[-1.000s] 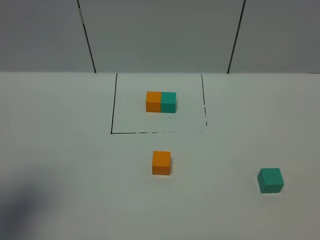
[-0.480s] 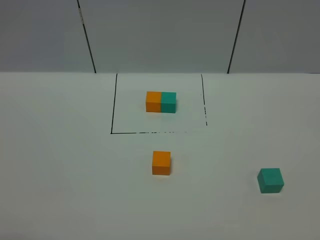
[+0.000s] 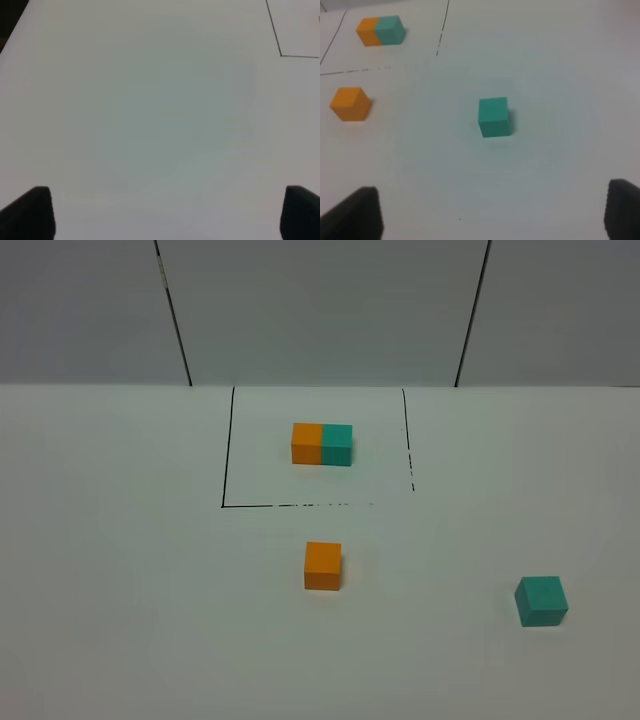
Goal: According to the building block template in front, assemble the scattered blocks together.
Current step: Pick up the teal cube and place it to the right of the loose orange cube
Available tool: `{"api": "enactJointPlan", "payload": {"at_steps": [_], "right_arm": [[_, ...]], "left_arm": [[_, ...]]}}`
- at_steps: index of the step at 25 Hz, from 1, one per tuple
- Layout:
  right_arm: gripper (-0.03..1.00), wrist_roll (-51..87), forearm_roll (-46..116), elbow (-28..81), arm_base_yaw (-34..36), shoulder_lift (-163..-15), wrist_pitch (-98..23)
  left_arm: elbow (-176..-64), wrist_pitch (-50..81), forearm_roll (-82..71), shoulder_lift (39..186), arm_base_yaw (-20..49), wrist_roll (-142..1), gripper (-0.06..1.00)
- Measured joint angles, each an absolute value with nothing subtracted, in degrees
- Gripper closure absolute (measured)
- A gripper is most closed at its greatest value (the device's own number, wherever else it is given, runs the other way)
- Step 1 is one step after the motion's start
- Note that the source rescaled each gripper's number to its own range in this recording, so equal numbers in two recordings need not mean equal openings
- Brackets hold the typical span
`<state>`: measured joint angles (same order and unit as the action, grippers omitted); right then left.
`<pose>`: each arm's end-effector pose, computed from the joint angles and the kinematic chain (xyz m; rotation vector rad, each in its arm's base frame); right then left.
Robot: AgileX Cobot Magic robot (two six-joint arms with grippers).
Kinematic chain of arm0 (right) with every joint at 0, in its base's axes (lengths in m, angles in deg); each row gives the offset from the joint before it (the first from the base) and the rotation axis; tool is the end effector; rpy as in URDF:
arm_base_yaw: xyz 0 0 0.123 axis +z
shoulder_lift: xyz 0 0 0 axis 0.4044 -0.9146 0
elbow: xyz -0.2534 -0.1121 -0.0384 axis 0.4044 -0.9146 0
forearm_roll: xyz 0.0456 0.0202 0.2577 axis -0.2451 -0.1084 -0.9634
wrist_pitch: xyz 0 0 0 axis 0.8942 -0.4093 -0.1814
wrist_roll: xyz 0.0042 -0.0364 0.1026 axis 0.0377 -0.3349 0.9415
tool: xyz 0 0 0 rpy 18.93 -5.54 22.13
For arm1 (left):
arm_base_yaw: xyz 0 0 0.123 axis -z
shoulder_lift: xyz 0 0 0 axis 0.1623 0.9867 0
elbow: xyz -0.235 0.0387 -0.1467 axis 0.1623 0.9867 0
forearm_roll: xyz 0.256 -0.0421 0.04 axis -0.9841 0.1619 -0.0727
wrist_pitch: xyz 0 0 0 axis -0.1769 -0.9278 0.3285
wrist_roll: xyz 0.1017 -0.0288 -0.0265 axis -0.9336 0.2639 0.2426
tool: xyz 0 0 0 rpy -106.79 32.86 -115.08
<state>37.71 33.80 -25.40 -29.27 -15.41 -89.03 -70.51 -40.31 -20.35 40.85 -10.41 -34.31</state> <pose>0.0265 0.0121 0.2734 0.0342 2.0337 0.0908 0.0276 0.0024 0.2835 -0.0529 2.0199 0.0143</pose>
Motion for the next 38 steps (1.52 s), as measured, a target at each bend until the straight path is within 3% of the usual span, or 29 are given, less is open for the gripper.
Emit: {"api": "enactJointPlan", "payload": {"at_steps": [11, 20, 38], "right_arm": [[0.20, 37.71, 33.80, -25.40, -29.27, -15.41, -89.03], [0.20, 37.71, 33.80, -25.40, -29.27, -15.41, -89.03], [0.20, 37.74, 33.80, -25.40, -29.27, -15.41, -89.03]], "left_arm": [[-69.45, -41.80, -20.16, 39.30, -10.41, -34.88, 0.10], [-69.45, -41.80, -19.92, 39.30, -10.41, -34.94, 0.30], [-69.45, -41.84, -16.54, 39.30, -10.41, -38.64, 0.32]]}}
